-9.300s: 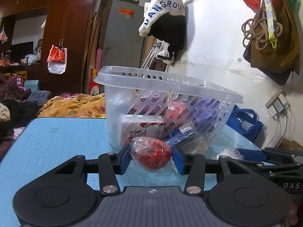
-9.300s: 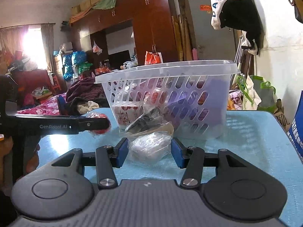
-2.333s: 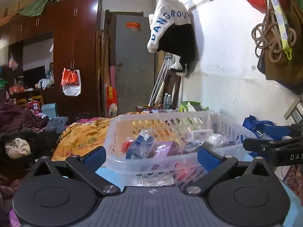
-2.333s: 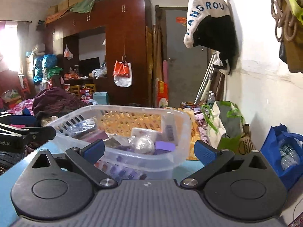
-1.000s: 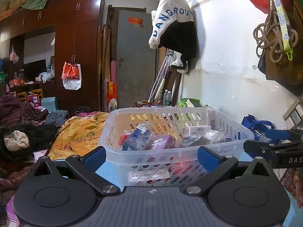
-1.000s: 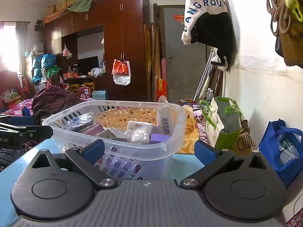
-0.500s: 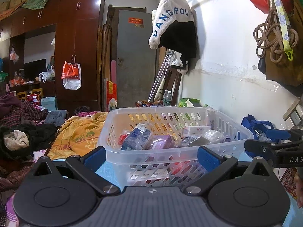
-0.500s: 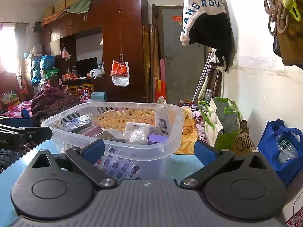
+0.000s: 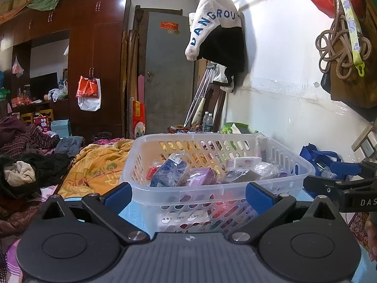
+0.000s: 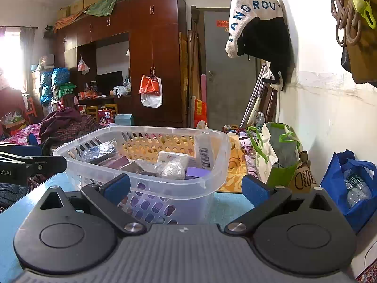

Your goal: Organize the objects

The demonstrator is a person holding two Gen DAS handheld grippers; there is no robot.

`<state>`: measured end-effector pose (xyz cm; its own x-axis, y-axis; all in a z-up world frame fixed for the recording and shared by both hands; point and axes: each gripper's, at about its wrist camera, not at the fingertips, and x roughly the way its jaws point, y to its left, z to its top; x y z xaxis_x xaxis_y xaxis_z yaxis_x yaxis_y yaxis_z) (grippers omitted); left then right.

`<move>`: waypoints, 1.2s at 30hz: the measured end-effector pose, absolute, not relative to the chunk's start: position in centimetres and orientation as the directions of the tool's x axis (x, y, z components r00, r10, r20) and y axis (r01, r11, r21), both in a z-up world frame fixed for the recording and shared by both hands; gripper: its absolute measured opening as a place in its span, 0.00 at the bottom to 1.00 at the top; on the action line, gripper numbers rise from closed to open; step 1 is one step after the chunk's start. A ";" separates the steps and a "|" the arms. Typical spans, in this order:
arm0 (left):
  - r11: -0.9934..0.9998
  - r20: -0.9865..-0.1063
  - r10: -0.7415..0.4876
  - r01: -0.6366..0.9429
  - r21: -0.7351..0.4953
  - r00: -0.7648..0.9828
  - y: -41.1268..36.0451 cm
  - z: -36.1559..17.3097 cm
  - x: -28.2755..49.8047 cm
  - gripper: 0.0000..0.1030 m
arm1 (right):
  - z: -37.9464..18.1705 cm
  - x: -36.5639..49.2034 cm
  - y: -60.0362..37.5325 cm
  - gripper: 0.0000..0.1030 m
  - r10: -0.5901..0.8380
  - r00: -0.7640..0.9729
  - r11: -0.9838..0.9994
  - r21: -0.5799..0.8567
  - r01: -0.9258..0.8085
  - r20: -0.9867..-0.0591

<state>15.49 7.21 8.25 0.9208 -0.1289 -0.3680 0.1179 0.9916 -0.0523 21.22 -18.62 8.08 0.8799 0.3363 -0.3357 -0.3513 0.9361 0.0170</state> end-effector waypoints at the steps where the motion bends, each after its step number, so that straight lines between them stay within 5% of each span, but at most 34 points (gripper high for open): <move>1: 0.992 -0.368 -0.129 0.118 -0.052 0.921 7.2 8.2 15.5 1.00 | 8.1 21.2 -18.6 1.00 0.336 0.880 0.936 0.017 -0.351 -0.335; 36: 0.994 -0.327 -0.112 0.107 -0.034 0.939 6.6 8.7 14.8 1.00 | 7.9 21.3 -18.9 1.00 0.348 0.873 0.931 0.016 -0.365 -0.341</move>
